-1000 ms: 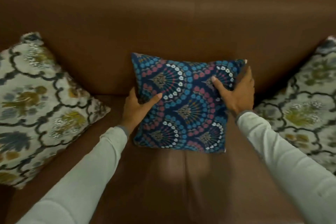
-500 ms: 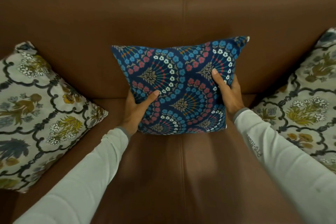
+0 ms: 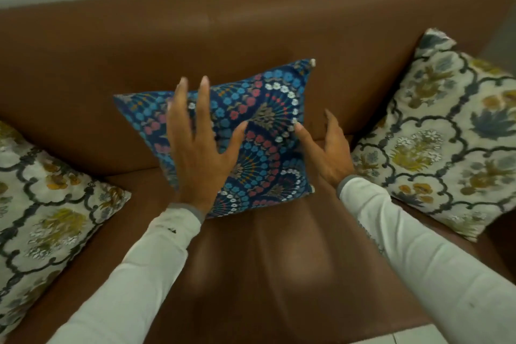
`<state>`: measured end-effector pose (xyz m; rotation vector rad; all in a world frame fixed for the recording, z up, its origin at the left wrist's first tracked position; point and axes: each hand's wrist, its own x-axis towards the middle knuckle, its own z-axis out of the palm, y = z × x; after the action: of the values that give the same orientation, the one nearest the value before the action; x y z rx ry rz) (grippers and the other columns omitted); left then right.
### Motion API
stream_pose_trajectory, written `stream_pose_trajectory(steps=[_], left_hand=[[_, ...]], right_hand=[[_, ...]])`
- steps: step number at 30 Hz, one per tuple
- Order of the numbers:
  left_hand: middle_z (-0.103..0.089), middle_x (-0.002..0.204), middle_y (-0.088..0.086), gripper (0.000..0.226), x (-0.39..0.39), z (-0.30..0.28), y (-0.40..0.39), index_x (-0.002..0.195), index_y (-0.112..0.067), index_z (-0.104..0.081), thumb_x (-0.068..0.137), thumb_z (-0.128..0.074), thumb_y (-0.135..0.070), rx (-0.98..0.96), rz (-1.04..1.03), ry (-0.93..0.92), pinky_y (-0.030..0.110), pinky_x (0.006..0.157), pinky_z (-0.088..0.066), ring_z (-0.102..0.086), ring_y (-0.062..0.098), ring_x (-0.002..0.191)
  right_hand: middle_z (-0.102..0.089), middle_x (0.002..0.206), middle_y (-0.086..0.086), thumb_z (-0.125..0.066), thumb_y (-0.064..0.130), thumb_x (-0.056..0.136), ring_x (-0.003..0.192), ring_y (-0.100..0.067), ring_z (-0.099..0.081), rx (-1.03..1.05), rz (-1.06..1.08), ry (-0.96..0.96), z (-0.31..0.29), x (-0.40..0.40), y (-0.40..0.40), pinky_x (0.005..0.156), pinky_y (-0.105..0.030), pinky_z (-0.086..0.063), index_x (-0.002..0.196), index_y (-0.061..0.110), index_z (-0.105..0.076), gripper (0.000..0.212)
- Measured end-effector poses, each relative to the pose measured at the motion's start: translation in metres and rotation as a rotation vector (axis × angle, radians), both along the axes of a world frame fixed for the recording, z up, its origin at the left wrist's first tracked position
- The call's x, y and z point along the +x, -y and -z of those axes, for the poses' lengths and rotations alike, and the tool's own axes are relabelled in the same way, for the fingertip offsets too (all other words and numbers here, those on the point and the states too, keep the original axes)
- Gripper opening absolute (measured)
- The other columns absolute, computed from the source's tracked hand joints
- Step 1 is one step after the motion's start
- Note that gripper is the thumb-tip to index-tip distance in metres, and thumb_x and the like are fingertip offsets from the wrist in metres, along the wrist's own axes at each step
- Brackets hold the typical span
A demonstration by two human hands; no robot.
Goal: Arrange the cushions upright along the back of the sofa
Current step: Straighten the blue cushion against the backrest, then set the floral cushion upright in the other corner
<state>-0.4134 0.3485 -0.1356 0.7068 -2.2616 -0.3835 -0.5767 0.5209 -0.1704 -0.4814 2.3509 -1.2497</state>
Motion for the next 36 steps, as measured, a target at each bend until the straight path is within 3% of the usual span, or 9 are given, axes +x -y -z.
stream_pose_trajectory(steps=[5, 9, 14, 19, 21, 24, 29, 32, 36], left_hand=[[-0.039, 0.165, 0.032, 0.082, -0.093, -0.005, -0.078, 0.162, -0.003, -0.043, 0.103, -0.066, -0.056, -0.118, 0.222, 0.085, 0.065, 0.122, -0.036, -0.039, 0.046, 0.155], [-0.043, 0.163, 0.03, 0.084, -0.148, 0.008, -0.138, 0.163, -0.006, -0.041, 0.102, -0.064, -0.059, -0.099, 0.39, 0.171, 0.06, 0.122, -0.04, -0.044, 0.045, 0.151], [-0.049, 0.146, 0.022, 0.094, -0.211, 0.038, -0.187, 0.159, -0.003, -0.041, 0.092, -0.074, -0.062, 0.279, 0.514, 0.271, 0.045, 0.099, -0.056, -0.059, 0.037, 0.126], [-0.041, 0.163, 0.005, 0.133, -0.268, 0.067, -0.202, 0.164, -0.022, -0.03, 0.059, -0.089, -0.079, 0.821, 0.487, 0.488, 0.051, 0.122, -0.042, -0.044, 0.027, 0.149], [-0.045, 0.162, -0.001, 0.136, -0.289, 0.077, -0.205, 0.162, -0.024, -0.029, 0.053, -0.099, -0.064, 0.907, 0.501, 0.514, 0.048, 0.125, -0.039, -0.044, 0.02, 0.149], [-0.048, 0.15, -0.008, 0.13, -0.311, 0.084, -0.213, 0.16, -0.016, -0.028, 0.058, -0.106, -0.031, 0.898, 0.539, 0.451, 0.034, 0.124, -0.036, -0.043, 0.007, 0.139], [-0.054, 0.146, -0.005, 0.121, -0.303, 0.088, -0.217, 0.153, -0.016, -0.037, 0.055, -0.108, -0.025, 0.799, 0.503, 0.194, 0.031, 0.12, -0.042, -0.052, 0.013, 0.141], [-0.056, 0.149, 0.0, 0.126, -0.308, 0.083, -0.214, 0.154, -0.016, -0.038, 0.052, -0.109, -0.035, 0.799, 0.535, 0.209, 0.038, 0.121, -0.044, -0.053, 0.017, 0.142], [-0.053, 0.156, 0.001, 0.132, -0.325, 0.076, -0.213, 0.16, -0.018, -0.035, 0.053, -0.107, -0.044, 0.789, 0.605, 0.37, 0.043, 0.125, -0.04, -0.049, 0.017, 0.146]], right_hand=[[-0.026, 0.177, -0.029, -0.052, 0.069, 0.101, 0.165, -0.046, -0.025, 0.362, 0.123, -0.58, -0.009, -0.042, -0.085, 0.132, -0.066, -0.023, 0.174, 0.008, -0.021, 0.1], [-0.02, 0.179, -0.03, -0.049, 0.07, 0.101, 0.167, -0.048, -0.019, 0.521, 0.247, -0.704, -0.024, -0.096, -0.172, 0.132, -0.068, -0.015, 0.174, 0.006, -0.018, 0.103], [-0.016, 0.18, -0.03, -0.066, 0.068, 0.097, 0.168, -0.045, -0.016, 0.47, 0.512, -0.547, -0.028, -0.152, -0.27, 0.133, -0.064, -0.013, 0.174, 0.003, -0.013, 0.114], [-0.027, 0.18, -0.013, -0.091, 0.06, 0.079, 0.166, -0.032, -0.029, 0.027, 0.654, -0.126, -0.007, -0.193, -0.335, 0.135, -0.048, -0.026, 0.175, 0.005, 0.001, 0.144], [-0.042, 0.174, -0.003, -0.095, 0.07, 0.066, 0.157, -0.025, -0.045, -0.101, 0.63, -0.014, 0.003, -0.203, -0.347, 0.131, -0.049, -0.038, 0.175, 0.018, -0.002, 0.153], [-0.05, 0.169, 0.003, -0.101, 0.064, 0.062, 0.15, -0.02, -0.055, -0.216, 0.542, -0.028, 0.012, -0.215, -0.351, 0.125, -0.053, -0.047, 0.173, 0.025, -0.015, 0.146], [-0.033, 0.179, 0.0, -0.098, 0.029, 0.08, 0.161, -0.015, -0.041, -0.262, 0.403, -0.126, 0.007, -0.234, -0.342, 0.132, -0.046, -0.037, 0.176, 0.02, 0.006, 0.142], [-0.035, 0.177, 0.005, -0.097, 0.036, 0.079, 0.16, -0.011, -0.042, -0.247, 0.426, -0.146, 0.006, -0.231, -0.341, 0.131, -0.036, -0.038, 0.177, 0.019, 0.004, 0.142], [-0.042, 0.173, 0.002, -0.091, 0.07, 0.072, 0.158, -0.02, -0.044, -0.137, 0.494, -0.199, 0.007, -0.217, -0.347, 0.13, -0.053, -0.039, 0.177, 0.025, -0.005, 0.143]])
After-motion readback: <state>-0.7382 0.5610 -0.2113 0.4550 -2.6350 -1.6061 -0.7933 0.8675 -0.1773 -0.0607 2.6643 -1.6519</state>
